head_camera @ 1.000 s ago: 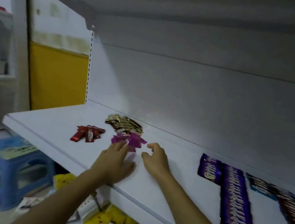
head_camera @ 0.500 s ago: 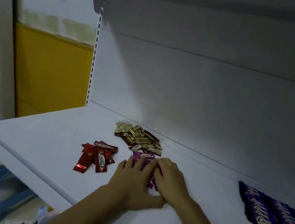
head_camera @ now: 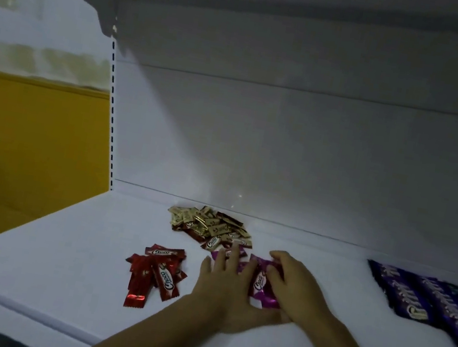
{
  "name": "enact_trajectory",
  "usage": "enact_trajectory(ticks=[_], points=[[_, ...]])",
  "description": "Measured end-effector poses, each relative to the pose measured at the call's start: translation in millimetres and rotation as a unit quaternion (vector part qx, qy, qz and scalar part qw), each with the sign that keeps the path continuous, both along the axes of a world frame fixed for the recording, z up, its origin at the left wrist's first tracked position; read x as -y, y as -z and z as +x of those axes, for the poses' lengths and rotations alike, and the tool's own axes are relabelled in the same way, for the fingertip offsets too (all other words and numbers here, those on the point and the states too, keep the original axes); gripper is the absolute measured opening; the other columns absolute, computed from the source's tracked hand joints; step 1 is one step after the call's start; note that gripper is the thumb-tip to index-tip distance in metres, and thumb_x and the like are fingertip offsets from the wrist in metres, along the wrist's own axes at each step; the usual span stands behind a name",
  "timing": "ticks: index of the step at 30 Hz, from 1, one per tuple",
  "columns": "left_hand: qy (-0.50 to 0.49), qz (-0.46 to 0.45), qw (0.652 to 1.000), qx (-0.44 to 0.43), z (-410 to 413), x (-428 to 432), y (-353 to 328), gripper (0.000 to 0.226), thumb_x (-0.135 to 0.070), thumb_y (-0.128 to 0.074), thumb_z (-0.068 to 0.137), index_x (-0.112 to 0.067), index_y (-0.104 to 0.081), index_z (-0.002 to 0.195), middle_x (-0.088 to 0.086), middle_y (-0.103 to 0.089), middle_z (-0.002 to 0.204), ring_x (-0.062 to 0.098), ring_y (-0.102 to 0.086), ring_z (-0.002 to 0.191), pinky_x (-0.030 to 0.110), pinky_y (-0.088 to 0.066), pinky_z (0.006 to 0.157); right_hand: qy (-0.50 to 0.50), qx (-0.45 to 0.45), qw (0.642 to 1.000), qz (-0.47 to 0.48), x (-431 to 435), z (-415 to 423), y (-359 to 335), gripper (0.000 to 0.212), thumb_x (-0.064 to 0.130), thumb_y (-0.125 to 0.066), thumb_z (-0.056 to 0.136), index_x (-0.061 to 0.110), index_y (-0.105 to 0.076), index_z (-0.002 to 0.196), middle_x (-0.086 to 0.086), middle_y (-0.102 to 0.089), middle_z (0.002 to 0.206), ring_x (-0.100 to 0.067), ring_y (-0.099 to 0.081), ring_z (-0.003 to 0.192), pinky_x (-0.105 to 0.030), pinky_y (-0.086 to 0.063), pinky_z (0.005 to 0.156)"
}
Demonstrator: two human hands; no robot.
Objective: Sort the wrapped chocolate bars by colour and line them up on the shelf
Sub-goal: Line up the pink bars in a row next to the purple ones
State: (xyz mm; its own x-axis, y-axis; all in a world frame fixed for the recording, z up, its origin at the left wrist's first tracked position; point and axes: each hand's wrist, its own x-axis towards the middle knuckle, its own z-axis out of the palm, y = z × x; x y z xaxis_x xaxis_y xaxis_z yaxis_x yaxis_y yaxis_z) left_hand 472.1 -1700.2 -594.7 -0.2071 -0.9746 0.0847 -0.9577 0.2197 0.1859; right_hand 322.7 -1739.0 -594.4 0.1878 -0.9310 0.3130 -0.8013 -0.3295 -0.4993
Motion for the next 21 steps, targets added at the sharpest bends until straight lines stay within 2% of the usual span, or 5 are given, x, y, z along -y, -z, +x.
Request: enact_trajectory(ticks=[4,9,13,17,21], points=[[0.054,-0.051,0.997,-0.035,-2,-2,0,0.110,-0.088,-0.034,0.065,-0.026,-0.011,0.152,0.002,-0.021,0.158,0.026,-0.019,0.142,0.048,-0.022,0.111,-0.031,0.013,0.999,0.011,-7,-15,-3,0.024,0.032,-0.054,0.093,0.025,-0.061,0.115,0.003,-0.065,0.106,-0.013,-0.059,0.096,-0.032,-0.049,0.086],[0.049,-0.011,0.998,-0.049,-13,10,-6,0.108,-0.089,-0.039,0.061,-0.030,-0.021,0.150,0.008,-0.012,0.160,0.028,-0.006,0.147,0.050,-0.016,0.117,0.022,0.102,0.995,0.005,-12,-24,-11,0.013,0.027,-0.069,0.083,0.024,-0.063,0.094,0.011,-0.061,0.082,-0.012,-0.062,0.080,-0.028,-0.052,0.072],[0.091,0.003,0.992,-0.085,-29,31,-8,0.097,-0.082,-0.050,0.066,-0.025,-0.034,0.143,0.004,-0.046,0.137,0.024,-0.038,0.133,0.038,-0.032,0.109,0.071,0.208,0.975,0.019,-3,-32,-9,0.012,0.014,-0.066,0.085,0.025,-0.064,0.091,0.006,-0.062,0.075,-0.016,-0.064,0.077,-0.030,-0.055,0.071],[0.112,0.019,0.991,-0.069,-53,46,-4,0.104,-0.077,-0.046,0.071,-0.024,-0.011,0.154,0.008,-0.009,0.161,0.023,-0.010,0.148,0.048,-0.013,0.118,0.118,0.301,0.946,0.032,2,-43,-11,0.021,0.005,-0.055,0.089,0.022,-0.065,0.092,-0.003,-0.069,0.094,-0.020,-0.066,0.086,-0.038,-0.056,0.077],[0.130,-0.004,0.989,-0.078,-63,59,-3,0.089,-0.069,-0.050,0.083,-0.033,-0.009,0.153,0.004,-0.014,0.161,0.022,-0.016,0.147,0.046,-0.014,0.118,0.131,0.412,0.899,0.067,3,-50,-14,0.023,0.004,-0.050,0.089,0.019,-0.067,0.092,-0.007,-0.069,0.095,-0.024,-0.067,0.085,-0.035,-0.057,0.075]])
